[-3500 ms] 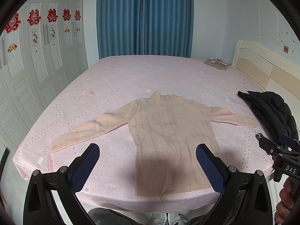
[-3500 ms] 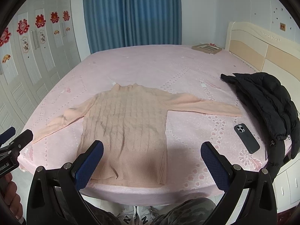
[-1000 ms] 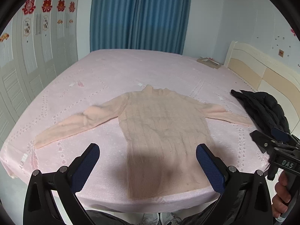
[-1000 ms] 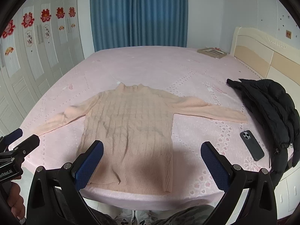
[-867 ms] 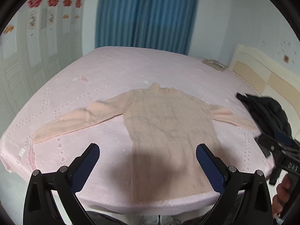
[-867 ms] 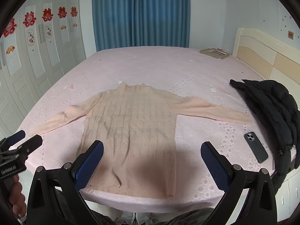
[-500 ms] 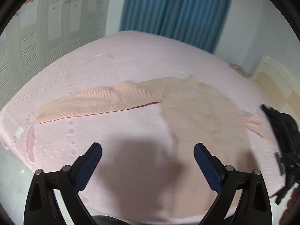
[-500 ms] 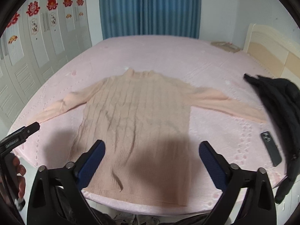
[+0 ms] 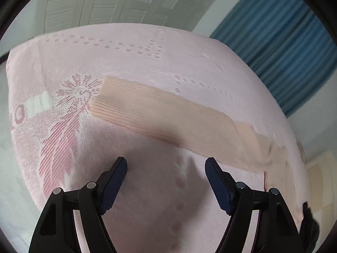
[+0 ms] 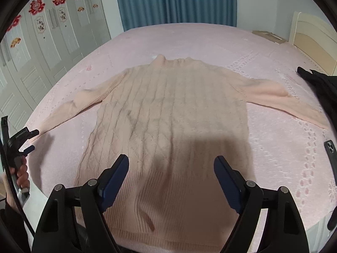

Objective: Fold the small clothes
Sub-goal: 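Grasp the sweater sleeve nearest the left gripper and lift it, then fold the held sleeve and side across the sweater body, then open the left gripper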

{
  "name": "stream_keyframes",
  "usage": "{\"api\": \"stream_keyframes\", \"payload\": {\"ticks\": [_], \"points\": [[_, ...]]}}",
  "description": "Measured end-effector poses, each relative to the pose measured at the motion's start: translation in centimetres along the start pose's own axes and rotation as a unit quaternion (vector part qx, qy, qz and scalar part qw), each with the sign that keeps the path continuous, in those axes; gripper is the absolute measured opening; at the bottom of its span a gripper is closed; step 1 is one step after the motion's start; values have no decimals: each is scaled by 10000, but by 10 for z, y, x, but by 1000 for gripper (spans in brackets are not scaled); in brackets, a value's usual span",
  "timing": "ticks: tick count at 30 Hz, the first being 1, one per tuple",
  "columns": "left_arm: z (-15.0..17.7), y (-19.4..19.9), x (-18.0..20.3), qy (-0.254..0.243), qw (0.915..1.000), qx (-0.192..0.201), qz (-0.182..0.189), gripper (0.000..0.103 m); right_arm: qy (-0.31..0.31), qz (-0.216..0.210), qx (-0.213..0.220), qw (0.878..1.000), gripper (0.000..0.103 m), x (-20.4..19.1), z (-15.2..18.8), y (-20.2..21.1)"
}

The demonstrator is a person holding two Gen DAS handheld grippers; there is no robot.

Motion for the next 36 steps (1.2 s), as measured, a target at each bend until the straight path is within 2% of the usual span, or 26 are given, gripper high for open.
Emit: {"api": "stream_keyframes", "payload": {"ticks": [2, 6, 8, 10, 11, 12, 14, 15, 17, 20, 24, 27, 31, 33, 36], "points": [[-12, -3, -4, 162, 9996, 203, 73, 75, -53, 21, 14, 10000, 83, -2, 0, -8], [-33, -19, -8, 542, 9980, 329, -36, 72, -392, -284, -16, 9988, 79, -5, -1, -19], [-35, -23, -3, 442, 9976, 422, -338, 61, -457, -365, 37, 9983, 79, -7, -2, -22], [-40, -29, 0, 279, 9959, 511, -698, 31, -513, -425, 46, 9978, 79, -7, -3, -25], [-44, -28, -2, 226, 9956, 505, -752, 26, -538, -469, 46, 9974, 79, -6, -4, -26], [-48, -30, 0, 152, 9957, 432, -801, 14, -561, -491, 49, 9972, 79, -4, -5, -27], [-53, -30, 13, 30, 9962, 372, -789, 11, -605, -545, 32, 9967, 79, 2, -4, -29], [-57, -26, 22, -55, 9958, 469, -787, 11, -611, -572, 9, 9965, 79, 6, -4, -31], [-60, -12, 59, -394, 9943, 666, -739, 11, -543, -529, -32, 9971, 79, 13, -4, -30], [-56, 6, 126, -952, 9906, 864, -473, 11, -449, -257, 93, 9986, 79, 36, -4, -20], [-29, 19, 224, -1691, 9802, 1023, -115, 10, -619, -19, 165, 9979, 79, 81, 0, -6], [1, 19, 305, -2264, 9681, 1061, 187, 10, -833, 87, 129, 9964, 79, 112, 8, -1], [61, 13, 409, -3027, 9462, 992, 564, 10, -1048, 246, 135, 9941, 79, 151, 20, 5], [104, 5, 457, -3410, 9330, 842, 779, 10, -1099, 333, 176, 9932, 79, 165, 25, 7], [171, -9, 503, -3826, 9166, 554, 1018, 10, -1146, 476, 158, 9921, 79, 182, 33, 5]]}}
Point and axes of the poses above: each gripper's, at about its wrist camera, not at the fingertips, and y roughly against the way its jaws point, x to its right, z to its underside, the point moved 3 cm from there along -y, roughly the way its jaws point, and after that the axes turned 5 degrees about y, right-handed, at the moved point
